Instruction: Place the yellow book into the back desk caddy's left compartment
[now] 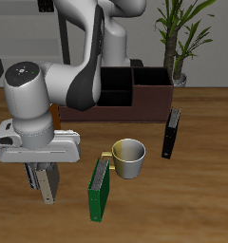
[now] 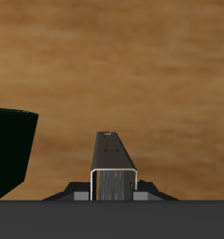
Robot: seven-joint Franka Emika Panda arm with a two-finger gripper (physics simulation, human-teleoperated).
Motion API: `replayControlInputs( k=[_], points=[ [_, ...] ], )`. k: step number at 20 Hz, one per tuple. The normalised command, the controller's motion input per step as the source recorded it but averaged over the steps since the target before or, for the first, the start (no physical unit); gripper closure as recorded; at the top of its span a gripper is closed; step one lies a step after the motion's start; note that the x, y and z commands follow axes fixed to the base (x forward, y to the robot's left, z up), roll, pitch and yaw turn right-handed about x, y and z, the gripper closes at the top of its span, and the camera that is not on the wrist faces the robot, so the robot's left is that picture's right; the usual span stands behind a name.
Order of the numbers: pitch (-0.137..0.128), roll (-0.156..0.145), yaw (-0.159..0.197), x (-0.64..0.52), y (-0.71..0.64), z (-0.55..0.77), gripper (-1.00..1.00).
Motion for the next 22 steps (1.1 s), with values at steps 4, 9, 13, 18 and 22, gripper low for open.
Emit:
replayControlInputs(
  k=[4, 9, 13, 18, 22],
  points=[
    [-0.058, 0.001, -0.02, -0.2, 0.05, 0.61, 1.0],
    [-0.073, 0.014, 0.002, -0.29, 0.07, 0.64, 1.0],
    [-0.061, 0.018, -0.013, -0.41, 0.05, 0.65, 1.0],
    [-0.038, -0.035, -0.024, -0.38, -0.17, 0.45, 1.0],
    [-0.032, -0.044, -0.004, -0.42, -0.1, 0.41, 1.0]
  ],
)
